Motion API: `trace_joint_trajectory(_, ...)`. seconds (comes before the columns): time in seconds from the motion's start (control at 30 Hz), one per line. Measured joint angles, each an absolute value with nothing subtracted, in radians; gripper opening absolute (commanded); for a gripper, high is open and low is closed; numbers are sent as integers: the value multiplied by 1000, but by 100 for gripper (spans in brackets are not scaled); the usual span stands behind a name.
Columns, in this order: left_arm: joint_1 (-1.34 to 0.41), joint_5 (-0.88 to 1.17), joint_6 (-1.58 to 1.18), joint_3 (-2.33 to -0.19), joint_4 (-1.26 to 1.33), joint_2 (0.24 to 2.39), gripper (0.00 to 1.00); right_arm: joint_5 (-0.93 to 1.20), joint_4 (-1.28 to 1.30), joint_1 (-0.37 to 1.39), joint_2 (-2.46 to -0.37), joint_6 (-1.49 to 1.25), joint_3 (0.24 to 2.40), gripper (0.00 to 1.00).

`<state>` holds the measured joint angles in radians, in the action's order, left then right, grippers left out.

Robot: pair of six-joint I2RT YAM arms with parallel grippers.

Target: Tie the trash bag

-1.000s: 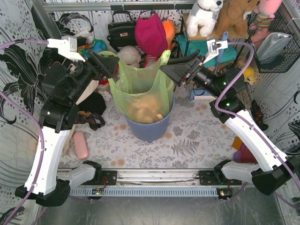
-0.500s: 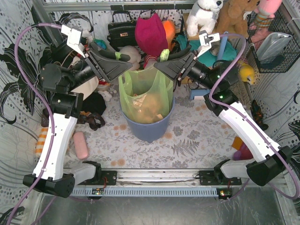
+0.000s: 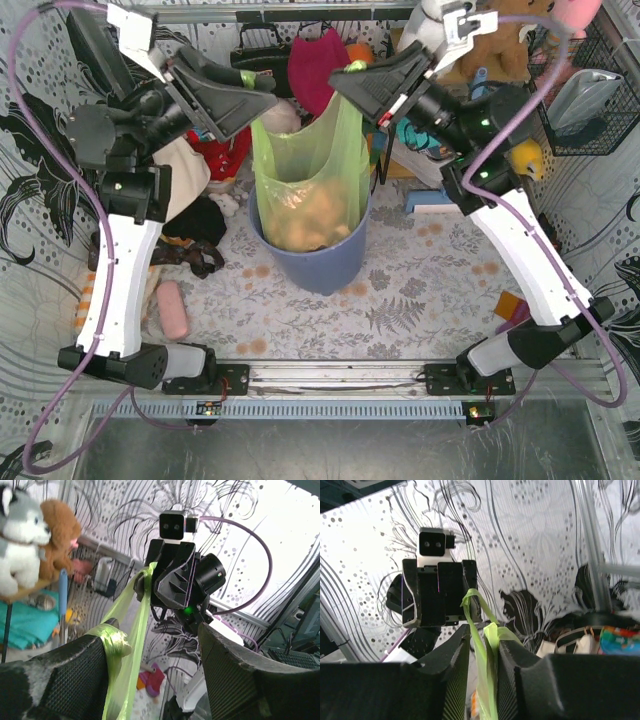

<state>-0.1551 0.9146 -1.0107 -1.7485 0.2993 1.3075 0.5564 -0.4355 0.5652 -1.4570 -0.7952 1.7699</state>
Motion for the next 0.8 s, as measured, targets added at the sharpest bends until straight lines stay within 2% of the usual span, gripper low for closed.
trace_joint_trajectory(0.1, -155, 897, -1012, -1855, 282, 1325, 73, 537, -380, 565, -1461, -757, 1879, 19)
trace_joint_trajectory(0.2, -155, 873, -996, -1874, 266, 1285, 73, 515, -358, 565, -1428, -735, 1887, 18)
trace_joint_trajectory(0.43, -155, 834, -990, -1662, 267, 1160, 72, 407, -343, 565, -1272, -714, 1584, 19)
trace_joint_trajectory(0.63, -155, 823, -1002, -1497, 285, 1171, 73, 362, -324, 564, -1251, -717, 1419, 36)
trace_joint_trajectory(0.8, -155, 857, -1001, -1486, 276, 1197, 73, 387, -319, 563, -1242, -717, 1417, 40)
